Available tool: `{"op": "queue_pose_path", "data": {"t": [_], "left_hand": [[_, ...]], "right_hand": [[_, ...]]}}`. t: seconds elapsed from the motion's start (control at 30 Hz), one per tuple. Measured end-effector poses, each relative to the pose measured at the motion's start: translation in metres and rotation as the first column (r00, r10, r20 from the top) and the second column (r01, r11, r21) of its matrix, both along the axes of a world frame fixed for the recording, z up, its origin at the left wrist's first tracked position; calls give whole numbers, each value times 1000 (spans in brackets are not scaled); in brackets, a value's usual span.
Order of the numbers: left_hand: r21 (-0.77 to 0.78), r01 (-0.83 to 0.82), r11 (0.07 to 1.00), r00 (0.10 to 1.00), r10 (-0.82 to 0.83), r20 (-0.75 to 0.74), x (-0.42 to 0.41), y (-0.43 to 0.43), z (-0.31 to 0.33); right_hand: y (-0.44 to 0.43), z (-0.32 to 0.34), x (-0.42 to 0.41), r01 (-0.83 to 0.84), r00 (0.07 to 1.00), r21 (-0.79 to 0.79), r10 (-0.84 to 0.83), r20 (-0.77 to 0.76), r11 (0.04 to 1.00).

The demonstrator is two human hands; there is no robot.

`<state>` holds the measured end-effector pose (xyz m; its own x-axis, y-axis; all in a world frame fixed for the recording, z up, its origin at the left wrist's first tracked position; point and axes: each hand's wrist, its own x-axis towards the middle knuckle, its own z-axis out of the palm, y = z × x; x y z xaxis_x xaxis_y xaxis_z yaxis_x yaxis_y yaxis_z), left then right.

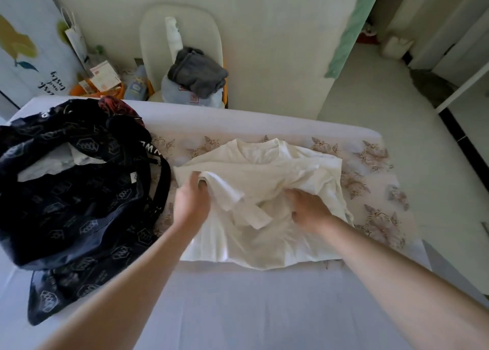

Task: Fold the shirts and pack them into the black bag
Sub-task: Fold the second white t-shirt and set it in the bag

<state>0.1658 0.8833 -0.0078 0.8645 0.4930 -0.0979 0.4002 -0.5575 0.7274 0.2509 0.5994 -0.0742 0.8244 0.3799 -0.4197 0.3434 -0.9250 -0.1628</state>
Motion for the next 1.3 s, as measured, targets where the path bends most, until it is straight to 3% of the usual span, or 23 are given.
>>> {"op": "queue_pose_path", "data": {"t": [0.07, 0.17, 0.23, 0.3, 0.37, 0.43, 0.53, 0.67, 0.8, 0.9, 1.0, 1.07, 1.13, 1.23, 1.3], "left_hand": [[-7, -192, 981, 977, 191, -92, 20, 27, 3], [236, -73, 969, 950, 139, -279, 37, 38, -11], [336, 70, 939, 982, -7, -186, 43, 21, -18], [334, 259, 906, 964, -224, -141, 52, -5, -22], [379, 516, 768, 856, -454, -245, 65, -24, -35], [400, 682, 613, 732, -563, -384, 82, -32, -54], [407, 681, 608, 726, -494, -478, 106, -34, -70], [504, 604, 618, 768, -280, -576, 131, -11, -80], [613, 528, 588, 821, -168, -546, 143, 17, -87], [632, 575, 521, 797, -182, -575, 149, 25, -85], [646, 548, 531, 825, -217, -521, 153, 31, -81], [660, 488, 572, 872, -275, -405, 155, 36, -74], [737, 417, 532, 902, -341, -264, 158, 42, -66], [848, 243, 471, 912, -410, -34, 174, 51, -54], [848, 149, 509, 934, -354, 49, 184, 55, -49]], "right_hand": [[-9, 3, 7, 7, 999, -52, -4, 48, 999], [-19, 4, 20, 63, 997, -71, -61, 38, 995], [-25, 2, 30, 111, 989, -28, -107, 99, 993], [-31, 2, 41, 145, 969, 23, -147, 199, 989], [-36, -2, 55, 149, 953, 42, -155, 261, 988], [-41, -6, 71, 150, 949, 8, -147, 278, 989], [-45, -8, 94, 194, 943, -74, -165, 289, 978], [-49, -13, 118, 244, 939, -122, -203, 276, 962], [-53, -16, 132, 361, 902, -64, -331, 277, 931], [-53, -19, 131, 492, 827, 149, -514, 230, 858], [-54, -20, 129, 505, 776, 276, -570, 269, 818], [-53, -13, 136, 510, 713, 361, -619, 330, 780], [-49, 0, 150, 554, 633, 427, -694, 341, 715], [-45, 16, 172, 594, 557, 469, -754, 347, 654], [-45, 19, 184, 594, 571, 436, -736, 364, 676]]}}
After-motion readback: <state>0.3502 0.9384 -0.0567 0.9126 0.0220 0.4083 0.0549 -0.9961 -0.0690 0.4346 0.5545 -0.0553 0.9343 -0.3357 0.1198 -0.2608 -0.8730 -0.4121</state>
